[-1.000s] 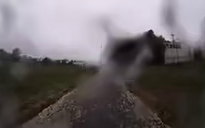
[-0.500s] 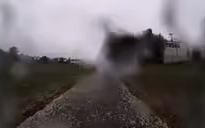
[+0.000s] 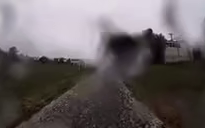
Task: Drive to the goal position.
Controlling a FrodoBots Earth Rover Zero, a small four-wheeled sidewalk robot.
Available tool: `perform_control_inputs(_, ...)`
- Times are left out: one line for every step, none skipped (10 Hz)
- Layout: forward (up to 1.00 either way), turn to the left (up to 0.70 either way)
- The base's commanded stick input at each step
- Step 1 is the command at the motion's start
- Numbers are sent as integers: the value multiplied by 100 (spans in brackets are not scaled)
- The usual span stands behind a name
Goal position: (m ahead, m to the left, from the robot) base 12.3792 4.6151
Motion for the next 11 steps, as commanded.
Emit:
perform_control_inputs(70,0)
perform_control_inputs(70,0)
perform_control_inputs(70,0)
perform_control_inputs(70,-1)
perform_control_inputs(70,-13)
perform_control_inputs(70,-25)
perform_control_inputs(70,-28)
perform_control_inputs(70,-28)
perform_control_inputs(70,0)
perform_control_inputs(70,0)
perform_control_inputs(70,0)
